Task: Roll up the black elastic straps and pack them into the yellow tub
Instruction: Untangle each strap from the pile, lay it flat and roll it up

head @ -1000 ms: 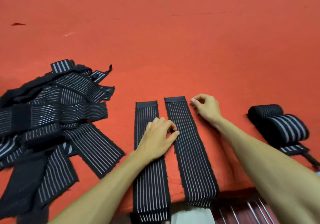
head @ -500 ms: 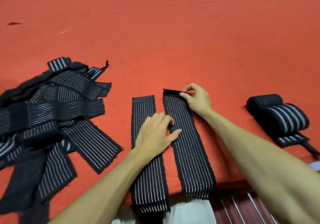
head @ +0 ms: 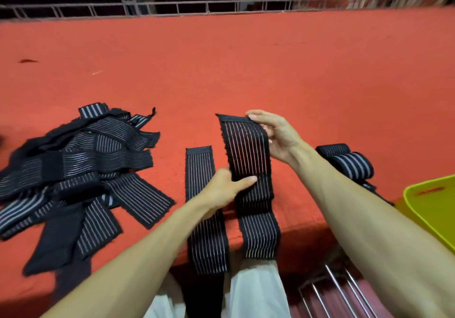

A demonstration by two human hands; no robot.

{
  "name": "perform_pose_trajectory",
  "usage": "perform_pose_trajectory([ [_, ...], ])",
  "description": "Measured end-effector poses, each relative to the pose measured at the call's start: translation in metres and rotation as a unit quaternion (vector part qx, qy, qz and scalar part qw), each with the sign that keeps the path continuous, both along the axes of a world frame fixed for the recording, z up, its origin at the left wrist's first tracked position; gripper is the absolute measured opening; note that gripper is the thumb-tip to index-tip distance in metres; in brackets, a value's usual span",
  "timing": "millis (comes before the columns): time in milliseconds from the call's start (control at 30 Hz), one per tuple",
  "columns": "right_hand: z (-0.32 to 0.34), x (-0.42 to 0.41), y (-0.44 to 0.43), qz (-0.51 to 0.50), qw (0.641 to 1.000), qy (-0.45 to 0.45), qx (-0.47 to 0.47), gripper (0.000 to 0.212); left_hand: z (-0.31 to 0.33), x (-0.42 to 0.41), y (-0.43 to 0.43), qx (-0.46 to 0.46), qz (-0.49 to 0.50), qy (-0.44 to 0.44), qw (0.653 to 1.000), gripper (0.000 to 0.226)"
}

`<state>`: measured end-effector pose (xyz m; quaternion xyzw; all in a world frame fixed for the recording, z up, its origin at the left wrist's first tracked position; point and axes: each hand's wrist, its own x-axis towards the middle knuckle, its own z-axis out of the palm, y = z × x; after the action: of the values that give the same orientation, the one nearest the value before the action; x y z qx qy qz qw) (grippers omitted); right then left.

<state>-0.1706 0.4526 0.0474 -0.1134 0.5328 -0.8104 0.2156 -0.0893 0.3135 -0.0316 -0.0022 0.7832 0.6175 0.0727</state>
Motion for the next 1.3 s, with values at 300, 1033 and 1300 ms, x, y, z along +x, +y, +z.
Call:
perform_pose_trajectory([
  [300, 0.019, 0.015, -0.018, -0.082, 0.997, -0.001, -0.008, 0.006, 0.056, 0.059, -0.023, 0.212, -0.078, -0.057, 0.973, 0.021],
  [1033, -0.07, 0.019, -0.054, 0.046, 0.971, 0.03, 0.232, 0.012, -0.014, 0.033, -0.098, 0.122, 0.14, 0.002, 0.983, 0.037],
  [1300, -0.094, -0.022, -0.084, -0.022, 0.96, 0.11, 0.256, 0.012, -0.028, -0.029, -0.122, -0.014, 0.221, 0.09, 0.971, 0.007],
])
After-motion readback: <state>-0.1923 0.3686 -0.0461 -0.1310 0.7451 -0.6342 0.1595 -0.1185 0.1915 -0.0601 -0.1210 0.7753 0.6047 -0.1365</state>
